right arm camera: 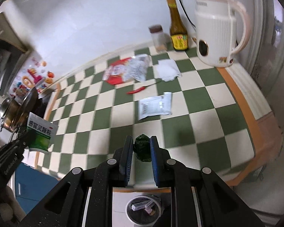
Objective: Collect trash
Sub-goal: 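Carry the sachet and green piece down and release them into the bin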
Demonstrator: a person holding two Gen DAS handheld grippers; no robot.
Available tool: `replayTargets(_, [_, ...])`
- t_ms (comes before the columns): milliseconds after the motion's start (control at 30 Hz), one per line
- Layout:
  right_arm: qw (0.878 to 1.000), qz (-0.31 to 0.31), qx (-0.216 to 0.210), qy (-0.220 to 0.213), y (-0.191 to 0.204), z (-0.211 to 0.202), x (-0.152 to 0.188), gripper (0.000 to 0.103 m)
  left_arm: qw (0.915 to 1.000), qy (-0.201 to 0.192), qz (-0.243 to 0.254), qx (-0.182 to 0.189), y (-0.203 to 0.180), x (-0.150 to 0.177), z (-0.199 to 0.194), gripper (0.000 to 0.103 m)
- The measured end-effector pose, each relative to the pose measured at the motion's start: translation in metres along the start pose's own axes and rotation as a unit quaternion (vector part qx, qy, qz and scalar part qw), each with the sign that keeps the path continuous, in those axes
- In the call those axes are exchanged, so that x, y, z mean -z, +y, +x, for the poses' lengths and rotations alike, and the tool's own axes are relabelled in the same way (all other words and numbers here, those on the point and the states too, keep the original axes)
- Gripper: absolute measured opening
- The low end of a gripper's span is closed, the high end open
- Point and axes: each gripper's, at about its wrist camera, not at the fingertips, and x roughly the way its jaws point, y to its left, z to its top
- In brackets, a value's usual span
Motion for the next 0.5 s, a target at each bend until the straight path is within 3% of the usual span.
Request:
replayTargets(233, [0.999,-0.003,0.005,-0.034,0.063,-0.078,0.082,0.019,0.9992,0.000,-0.001,0.039,0.045,0.069,-0.051,0.003])
replayTargets(400, [1.000,0.008,0.012,-0.009,0.089,-0.100,0.150,0.019,0.9964,0.058,0.004,0.062,0.063,0.129,-0.048,0.003])
replayTargets(500, [0.999,0.013,0.021,0.036,0.090,-0.088,0.197,0.019,0.9917,0.107,0.006,0.071,0.063,0.164,-0.026,0.003])
